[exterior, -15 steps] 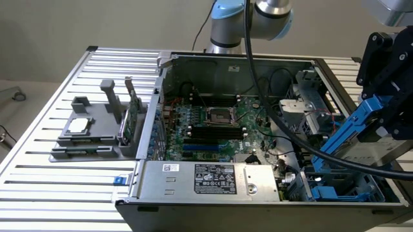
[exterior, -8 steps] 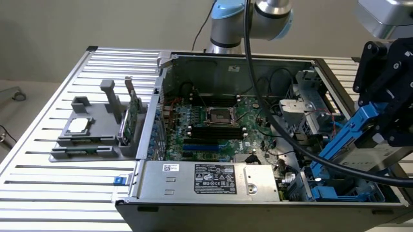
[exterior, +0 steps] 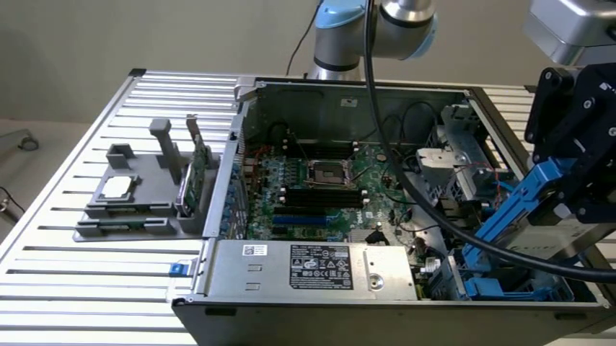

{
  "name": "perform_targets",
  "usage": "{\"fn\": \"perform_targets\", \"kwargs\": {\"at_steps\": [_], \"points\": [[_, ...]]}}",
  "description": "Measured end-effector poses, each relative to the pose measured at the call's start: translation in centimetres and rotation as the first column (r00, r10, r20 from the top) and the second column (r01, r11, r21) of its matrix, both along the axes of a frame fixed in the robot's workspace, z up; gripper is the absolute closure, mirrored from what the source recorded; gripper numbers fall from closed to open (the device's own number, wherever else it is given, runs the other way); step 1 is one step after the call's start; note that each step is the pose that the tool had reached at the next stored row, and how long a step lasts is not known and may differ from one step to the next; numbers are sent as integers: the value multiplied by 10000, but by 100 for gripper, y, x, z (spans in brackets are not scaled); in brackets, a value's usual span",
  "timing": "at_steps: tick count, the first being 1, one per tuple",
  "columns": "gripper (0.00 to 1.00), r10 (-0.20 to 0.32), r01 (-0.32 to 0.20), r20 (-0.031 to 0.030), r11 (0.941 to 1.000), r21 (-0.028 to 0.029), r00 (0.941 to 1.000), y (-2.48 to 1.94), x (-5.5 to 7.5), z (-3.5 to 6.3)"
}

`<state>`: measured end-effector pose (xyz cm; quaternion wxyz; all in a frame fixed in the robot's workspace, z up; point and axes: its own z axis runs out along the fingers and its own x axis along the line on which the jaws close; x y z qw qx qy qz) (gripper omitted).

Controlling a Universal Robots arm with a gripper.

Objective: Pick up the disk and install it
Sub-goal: 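Insert the disk into the insertion slot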

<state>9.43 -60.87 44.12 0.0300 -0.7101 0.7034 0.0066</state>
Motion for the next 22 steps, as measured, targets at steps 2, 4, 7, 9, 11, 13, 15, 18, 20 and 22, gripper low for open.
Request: {"fn": "perform_targets", "kwargs": {"at_steps": [2,4,7,9,11,13,15,18,20,22], "points": [[67,-1,1,-14,10000,-29,10000,0,-1,-9],[67,-1,1,-31,10000,-45,10000,1,-1,-16],[67,-1,1,-80,10000,-50,10000,5,0,-17],[67,-1,0,-127,10000,-53,9999,12,0,-16],[67,-1,0,-167,10000,-58,9999,26,-1,-18],[67,-1,0,-188,10000,-74,9998,45,0,-18],[67,-1,-1,-200,10000,-96,9998,59,4,-19],[67,-2,-1,-219,9999,-143,9998,70,22,-19],[67,-2,-2,-235,9999,-167,9997,79,36,-20],[67,-3,-2,-259,9998,-181,9997,82,42,-21]]}}
